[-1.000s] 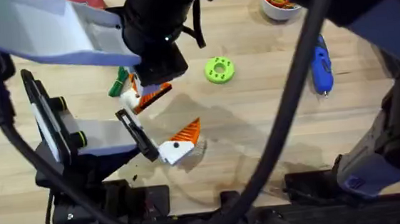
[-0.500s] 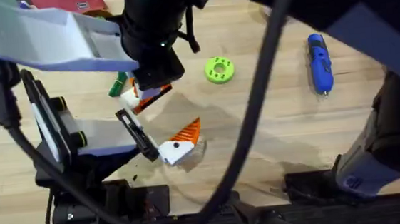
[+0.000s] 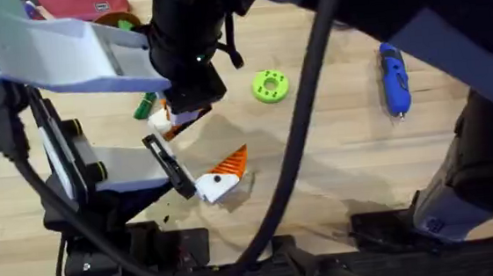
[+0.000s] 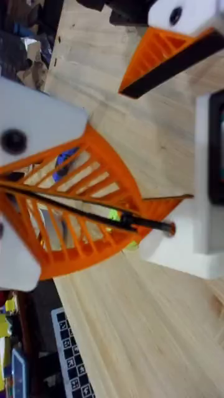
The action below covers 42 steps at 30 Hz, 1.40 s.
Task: Pick up the gripper from the table and insert it into the empty holder that is missing its gripper. Then pick up a screw, insert it into the mounting hole, and use the screwdriver to tighten it. Finally, clean up the table by picking up the vegetable and placing it into the bucket.
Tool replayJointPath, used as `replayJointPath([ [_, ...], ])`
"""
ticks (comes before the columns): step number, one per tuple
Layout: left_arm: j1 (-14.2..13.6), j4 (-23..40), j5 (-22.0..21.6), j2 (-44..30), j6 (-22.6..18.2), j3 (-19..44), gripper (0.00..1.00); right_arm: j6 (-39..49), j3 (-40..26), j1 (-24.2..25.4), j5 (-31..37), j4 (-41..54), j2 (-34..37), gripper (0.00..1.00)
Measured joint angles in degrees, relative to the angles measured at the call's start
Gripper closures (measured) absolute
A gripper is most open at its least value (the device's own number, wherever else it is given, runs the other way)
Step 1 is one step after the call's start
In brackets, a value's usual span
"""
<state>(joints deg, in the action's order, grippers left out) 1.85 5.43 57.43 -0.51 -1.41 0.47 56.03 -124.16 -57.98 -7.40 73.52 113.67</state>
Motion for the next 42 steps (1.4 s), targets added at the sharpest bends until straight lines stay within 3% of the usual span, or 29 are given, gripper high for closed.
replayJointPath([
  [42, -0.02, 0.07, 0.24, 0.0, 0.37, 0.0, 0.015, -0.13, 0.0, -1.01, -0.16, -0.2, 1.94, 0.996],
])
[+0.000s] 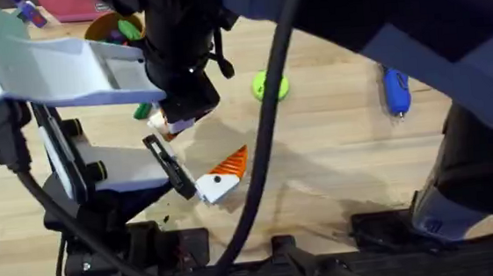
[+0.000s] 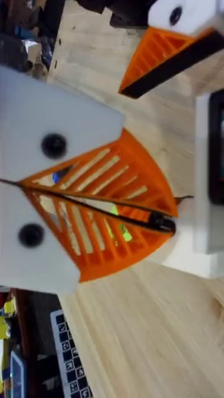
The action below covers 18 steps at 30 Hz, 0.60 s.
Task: Pick up the gripper from the table and insert it into the empty holder that is missing its gripper. Then pick up a screw, insert it into the mounting hole, and use the screwdriver to tighten it. Finally, clean up the table by picking up the vegetable and placing it into the bucket.
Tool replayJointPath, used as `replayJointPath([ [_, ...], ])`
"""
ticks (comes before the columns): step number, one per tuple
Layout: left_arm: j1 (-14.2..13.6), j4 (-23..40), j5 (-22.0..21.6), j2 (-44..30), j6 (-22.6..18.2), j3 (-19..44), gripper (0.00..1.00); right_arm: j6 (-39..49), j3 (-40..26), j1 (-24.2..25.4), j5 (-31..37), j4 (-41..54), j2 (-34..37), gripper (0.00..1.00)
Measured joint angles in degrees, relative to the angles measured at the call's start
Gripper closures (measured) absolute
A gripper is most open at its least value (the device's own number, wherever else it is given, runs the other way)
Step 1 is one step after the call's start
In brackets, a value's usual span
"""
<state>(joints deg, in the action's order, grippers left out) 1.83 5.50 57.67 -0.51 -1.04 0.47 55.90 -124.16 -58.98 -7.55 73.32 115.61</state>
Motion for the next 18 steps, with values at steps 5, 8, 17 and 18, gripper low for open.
replayJointPath([
  [5, 0.0, 0.0, 0.0, 0.0, 0.0, 0.0, 0.015, -0.14, -0.02, 0.0, 0.0, -0.02, 0.02, 0.996],
  [8, 0.0, 0.0, 0.0, -0.01, 0.0, 0.0, 0.015, -0.13, -0.02, 0.0, 0.0, 0.0, 0.0, 0.996],
  [17, 0.0, 0.0, -0.02, 0.0, 0.0, 0.0, 0.015, -0.39, -0.02, 0.0, -0.04, 0.14, 0.0, 0.738],
  [18, 0.02, 0.0, -0.02, -0.01, -0.01, 0.0, 0.016, -0.37, -0.02, -0.02, -0.03, 0.16, 0.0, 0.584],
])
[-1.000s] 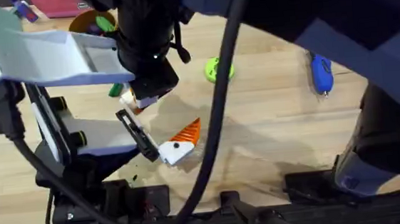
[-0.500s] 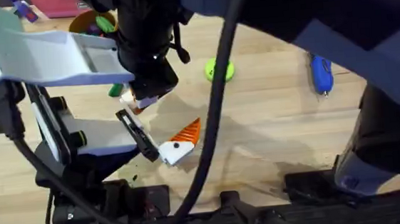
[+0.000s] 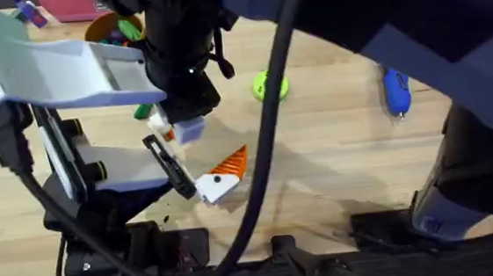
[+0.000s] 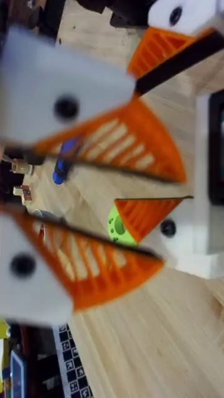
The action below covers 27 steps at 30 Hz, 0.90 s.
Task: Pick up the gripper from the table and insert it into the empty holder that is missing its gripper. Then pick up a screw, insert it into the mounting hole, and use the screwdriver to tighten it. Finally, clean up the table by picking up the vegetable and placing it into the bucket.
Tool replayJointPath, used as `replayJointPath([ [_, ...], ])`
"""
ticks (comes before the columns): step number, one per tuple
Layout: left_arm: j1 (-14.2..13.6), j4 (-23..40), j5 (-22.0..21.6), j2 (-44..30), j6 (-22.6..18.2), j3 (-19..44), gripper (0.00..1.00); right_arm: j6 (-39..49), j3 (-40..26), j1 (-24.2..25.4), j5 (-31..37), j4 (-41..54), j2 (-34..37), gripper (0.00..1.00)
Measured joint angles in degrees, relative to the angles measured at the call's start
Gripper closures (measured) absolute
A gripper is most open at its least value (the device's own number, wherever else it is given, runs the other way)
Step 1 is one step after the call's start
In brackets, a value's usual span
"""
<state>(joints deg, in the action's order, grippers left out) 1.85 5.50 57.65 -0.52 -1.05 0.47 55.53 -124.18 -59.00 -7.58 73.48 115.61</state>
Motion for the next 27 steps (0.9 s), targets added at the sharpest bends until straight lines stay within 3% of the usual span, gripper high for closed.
replayJointPath([
  [3, 0.0, 0.0, 0.0, 0.01, 0.0, 0.0, 0.016, -0.01, 0.0, -0.04, -0.02, -0.01, 0.02, 0.143],
  [4, -0.02, 0.0, 0.0, 0.01, 0.01, 0.0, 0.015, 0.14, 0.0, -0.04, -0.02, 0.01, 0.01, 0.044],
  [5, 0.0, 0.0, 0.0, 0.01, 0.01, 0.0, 0.015, 0.07, 0.0, -0.04, -0.03, -0.01, 0.02, 0.017],
  [15, 0.0, 0.0, 0.0, 0.01, -0.01, 0.0, 0.016, -0.95, 0.0, -0.04, -0.03, -0.44, 0.02, 0.009],
  [27, 0.0, 0.0, 0.0, 0.01, 0.0, 0.0, 0.015, -14.18, 0.0, 3.29, -0.23, -1.54, -0.22, 0.008],
])
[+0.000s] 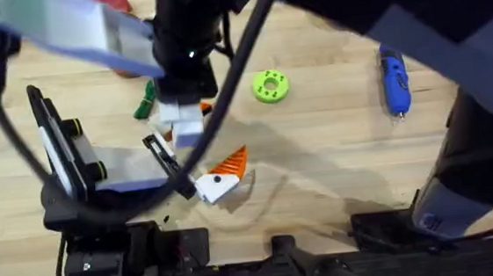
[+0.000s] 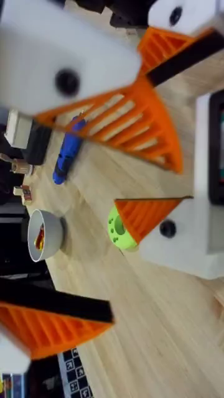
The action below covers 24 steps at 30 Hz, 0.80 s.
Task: Pick up the gripper from the table and insert it into the empty holder that is missing its gripper. Then pick up a screw, insert it into the mounting hole, and use the screwdriver to tighten it. Finally, clean up the table by picking up the vegetable and placing it into the bucket.
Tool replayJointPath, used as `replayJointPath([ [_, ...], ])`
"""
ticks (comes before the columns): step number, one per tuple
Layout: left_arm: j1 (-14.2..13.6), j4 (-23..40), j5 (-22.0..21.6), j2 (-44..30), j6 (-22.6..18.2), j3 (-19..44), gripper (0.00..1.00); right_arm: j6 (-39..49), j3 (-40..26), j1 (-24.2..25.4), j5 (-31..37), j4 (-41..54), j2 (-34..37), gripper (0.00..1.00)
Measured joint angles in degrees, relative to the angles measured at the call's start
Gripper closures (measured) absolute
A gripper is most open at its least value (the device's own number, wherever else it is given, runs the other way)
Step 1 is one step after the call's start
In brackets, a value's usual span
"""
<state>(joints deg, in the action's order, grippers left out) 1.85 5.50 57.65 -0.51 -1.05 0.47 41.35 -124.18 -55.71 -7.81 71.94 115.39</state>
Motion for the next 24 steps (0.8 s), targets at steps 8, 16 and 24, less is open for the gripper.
replayJointPath([
  [8, 0.0, 0.0, 0.0, 0.0, 0.01, 0.0, 0.016, -8.41, 0.0, 5.82, -0.02, 0.93, -4.52, 0.009],
  [16, -0.02, 0.0, 0.0, 0.0, -0.01, 0.0, 0.015, -14.19, 7.16, 10.91, -0.22, -1.19, -11.64, 0.008],
  [24, 0.0, 0.0, 0.0, 0.0, 0.01, 0.0, 0.016, -21.73, 26.37, 18.82, -0.42, -10.23, -24.94, 0.008],
])
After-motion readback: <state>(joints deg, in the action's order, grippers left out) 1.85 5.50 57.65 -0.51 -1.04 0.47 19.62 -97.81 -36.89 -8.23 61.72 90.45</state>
